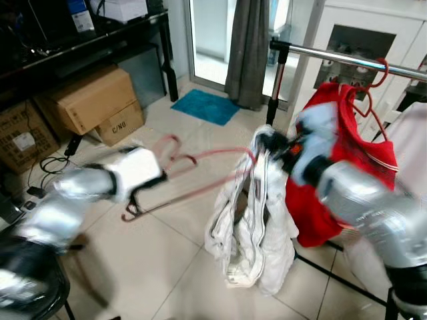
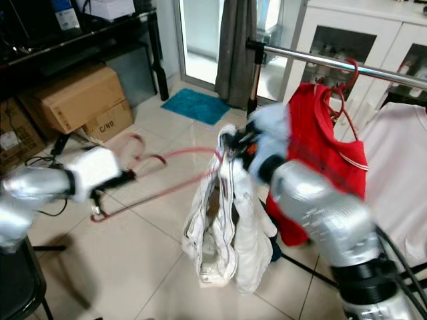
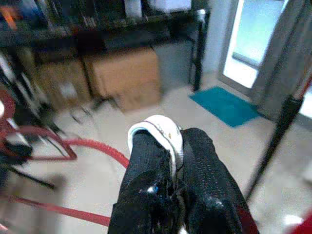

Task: Hang hanger

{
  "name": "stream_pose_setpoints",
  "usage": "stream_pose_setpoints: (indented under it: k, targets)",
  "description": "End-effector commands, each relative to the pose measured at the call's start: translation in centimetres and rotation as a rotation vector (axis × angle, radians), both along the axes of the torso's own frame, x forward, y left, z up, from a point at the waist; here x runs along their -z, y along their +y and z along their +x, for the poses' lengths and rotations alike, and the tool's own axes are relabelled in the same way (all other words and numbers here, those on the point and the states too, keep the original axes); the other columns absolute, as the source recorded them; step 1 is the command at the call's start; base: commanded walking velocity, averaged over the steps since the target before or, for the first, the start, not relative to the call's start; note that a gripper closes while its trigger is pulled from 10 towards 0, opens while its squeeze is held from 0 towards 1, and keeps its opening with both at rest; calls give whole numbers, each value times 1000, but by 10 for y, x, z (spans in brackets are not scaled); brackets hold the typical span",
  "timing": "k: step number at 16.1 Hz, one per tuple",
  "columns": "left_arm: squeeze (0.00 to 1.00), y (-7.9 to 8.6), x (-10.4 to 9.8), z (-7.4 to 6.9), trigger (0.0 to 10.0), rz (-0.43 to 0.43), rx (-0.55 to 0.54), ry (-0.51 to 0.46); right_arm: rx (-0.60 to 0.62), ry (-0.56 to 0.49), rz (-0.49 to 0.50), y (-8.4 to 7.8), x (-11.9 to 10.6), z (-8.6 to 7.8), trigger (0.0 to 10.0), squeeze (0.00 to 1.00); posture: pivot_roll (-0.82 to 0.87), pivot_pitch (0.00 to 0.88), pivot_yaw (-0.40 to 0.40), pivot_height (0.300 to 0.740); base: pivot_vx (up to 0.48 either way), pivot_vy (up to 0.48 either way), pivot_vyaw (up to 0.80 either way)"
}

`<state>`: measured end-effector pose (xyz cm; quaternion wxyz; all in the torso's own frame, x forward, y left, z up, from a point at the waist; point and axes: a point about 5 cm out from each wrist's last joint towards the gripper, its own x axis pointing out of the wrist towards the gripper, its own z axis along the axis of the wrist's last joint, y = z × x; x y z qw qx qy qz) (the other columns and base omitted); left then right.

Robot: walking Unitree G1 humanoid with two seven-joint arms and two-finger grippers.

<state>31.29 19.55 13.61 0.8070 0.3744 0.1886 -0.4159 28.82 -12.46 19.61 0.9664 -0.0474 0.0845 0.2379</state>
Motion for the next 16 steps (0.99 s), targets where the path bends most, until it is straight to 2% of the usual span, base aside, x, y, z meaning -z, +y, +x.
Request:
stream_pose_setpoints:
  k: [1,2,4,6,8,9,10,11,12,15,16]
  targets:
    - [0,1,23,-1,0,142,-10,95,-22,-210,-85,8,-30,2,0,0,-166,0,64,740,0,0,0]
    - [0,-8,23,1,0,148,21,97,-34,-218,-121,13,-27,2,0,0,-166,0,64,740,0,0,0]
    - [0,-41,20,6,0,168,144,84,-112,-244,-288,30,-15,-1,0,0,-173,0,70,740,0,0,0]
    - [0,-54,17,7,0,168,189,66,-124,-237,-332,32,-7,-2,0,0,-176,0,72,740,0,0,0]
    - [0,-68,12,3,0,173,265,46,-120,-224,-375,30,2,-2,0,0,-177,0,75,740,0,0,0]
    - [0,-77,6,-1,0,134,320,28,-103,-204,-403,25,10,-1,0,0,-177,0,77,740,0,0,0]
    - [0,-87,-3,-11,0,71,426,17,-61,-176,-445,14,22,2,0,0,-175,0,76,740,0,0,0]
    - [0,-84,-8,-19,0,61,472,19,9,-155,-455,-2,30,7,0,0,-171,0,77,740,0,0,0]
    - [0,-75,-7,-22,0,82,458,33,56,-143,-439,-12,32,9,0,0,-167,0,74,740,0,0,0]
    - [0,-35,8,-30,0,214,358,148,191,-150,-304,-35,23,17,0,0,-154,0,70,740,0,0,0]
    - [0,-23,12,-34,0,210,313,163,240,-169,-243,-44,18,20,0,0,-154,0,72,740,0,0,0]
